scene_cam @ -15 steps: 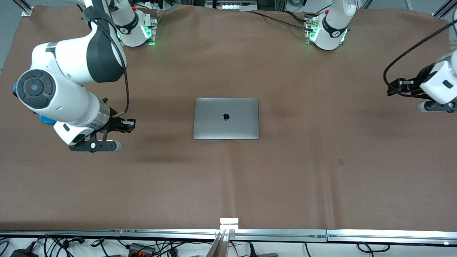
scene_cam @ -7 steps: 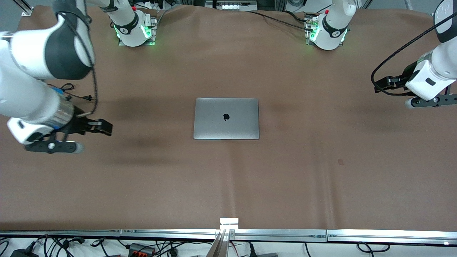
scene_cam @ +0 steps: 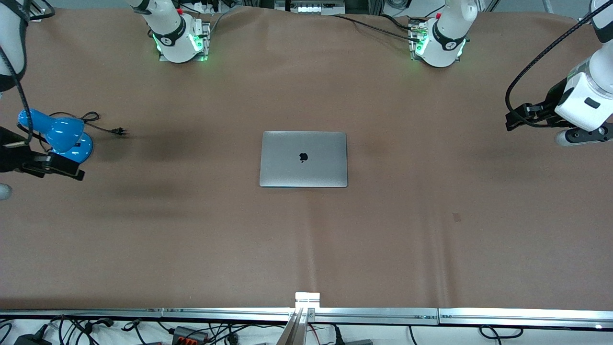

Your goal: Close laptop with both arms from behind

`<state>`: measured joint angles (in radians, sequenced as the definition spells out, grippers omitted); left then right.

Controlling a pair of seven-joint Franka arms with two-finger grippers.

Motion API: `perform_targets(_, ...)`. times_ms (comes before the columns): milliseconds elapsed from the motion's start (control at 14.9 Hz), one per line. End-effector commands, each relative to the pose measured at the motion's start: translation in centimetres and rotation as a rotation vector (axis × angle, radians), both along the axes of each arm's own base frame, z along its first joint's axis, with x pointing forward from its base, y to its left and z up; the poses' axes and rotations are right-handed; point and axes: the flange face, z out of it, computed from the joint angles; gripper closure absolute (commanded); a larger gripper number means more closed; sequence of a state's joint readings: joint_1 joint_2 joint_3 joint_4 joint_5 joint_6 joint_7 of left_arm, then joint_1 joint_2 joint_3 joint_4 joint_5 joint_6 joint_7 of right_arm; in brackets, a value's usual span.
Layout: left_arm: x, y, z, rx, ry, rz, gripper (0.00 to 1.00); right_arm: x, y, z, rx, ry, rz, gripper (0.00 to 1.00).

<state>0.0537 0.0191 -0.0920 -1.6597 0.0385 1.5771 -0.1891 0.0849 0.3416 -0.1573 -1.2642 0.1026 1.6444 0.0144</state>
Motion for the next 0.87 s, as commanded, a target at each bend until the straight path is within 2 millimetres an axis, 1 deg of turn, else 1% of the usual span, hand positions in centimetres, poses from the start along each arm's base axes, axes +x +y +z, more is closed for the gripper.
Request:
perform_targets(0,0.5,0.1,0.4,-0.011,0.001,0.013,0.00,-1.9,0.3,0.2,-0.012,-0.027,0.041,0.00)
perform_targets(201,0.5,-0.2,0.6,-0.011,-0.003,0.007,0.00,-3.0,0.5,0.1,-0.024,-0.027,0.063,0.00)
perform_targets(336,0.5,-0.1,0.6,-0.011,-0.003,0.007,0.00,-3.9,0.5,0.5,-0.023,-0.012,0.066,0.00)
perform_targets(470,0.5,-0.4,0.7,-0.011,-0.005,0.002,0.00,-6.1,0.5,-0.1,-0.018,0.011,0.065,0.00)
perform_targets(604,0.4,-0.1,0.7,-0.011,-0.002,0.007,0.00,-8.2,0.3,-0.4,-0.042,0.008,0.067,0.00)
perform_targets(738,0.4,-0.1,0.6,-0.011,0.001,0.009,0.00,-9.8,0.2,-0.6,-0.060,0.008,0.072,0.00)
perform_targets(805,0.4,-0.1,0.7,-0.011,0.000,0.007,0.00,-10.1,0.2,-0.6,-0.061,0.009,0.074,0.00)
